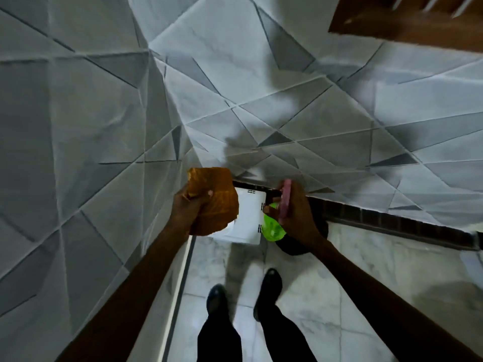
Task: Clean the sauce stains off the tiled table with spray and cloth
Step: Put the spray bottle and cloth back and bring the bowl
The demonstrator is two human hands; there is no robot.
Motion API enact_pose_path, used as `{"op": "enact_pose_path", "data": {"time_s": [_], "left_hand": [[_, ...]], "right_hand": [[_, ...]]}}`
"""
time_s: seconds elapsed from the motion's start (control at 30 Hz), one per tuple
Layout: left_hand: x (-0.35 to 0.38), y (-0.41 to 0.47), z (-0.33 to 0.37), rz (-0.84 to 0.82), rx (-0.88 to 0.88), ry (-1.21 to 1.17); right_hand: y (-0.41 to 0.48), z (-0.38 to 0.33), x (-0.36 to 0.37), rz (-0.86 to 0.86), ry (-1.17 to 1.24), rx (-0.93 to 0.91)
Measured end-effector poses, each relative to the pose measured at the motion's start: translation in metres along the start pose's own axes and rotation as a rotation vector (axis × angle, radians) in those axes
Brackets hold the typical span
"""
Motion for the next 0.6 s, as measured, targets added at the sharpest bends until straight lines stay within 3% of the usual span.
{"op": "enact_pose_path", "data": {"time_s": [0.33, 0.6], "left_hand": [[0.033, 0.242, -0.141, -0.164, -0.204, -0.014], [0.056, 0.365, -0.226, -0.333, -0.356, -0.006]], "right_hand": [[0.101, 0.178, 0.094, 0.073, 0.098, 0.027], [0.134, 0.266, 0.137, 0.137, 0.123, -0.04]]}}
Point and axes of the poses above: each hand's wrist, its own y-axis towards the middle knuckle, its own x-axis out of the palm, z = x × y, the point moved 3 cm from there along y, towards the middle knuckle, and after that the axes turned 6 degrees about -x, right-handed, at the moved point
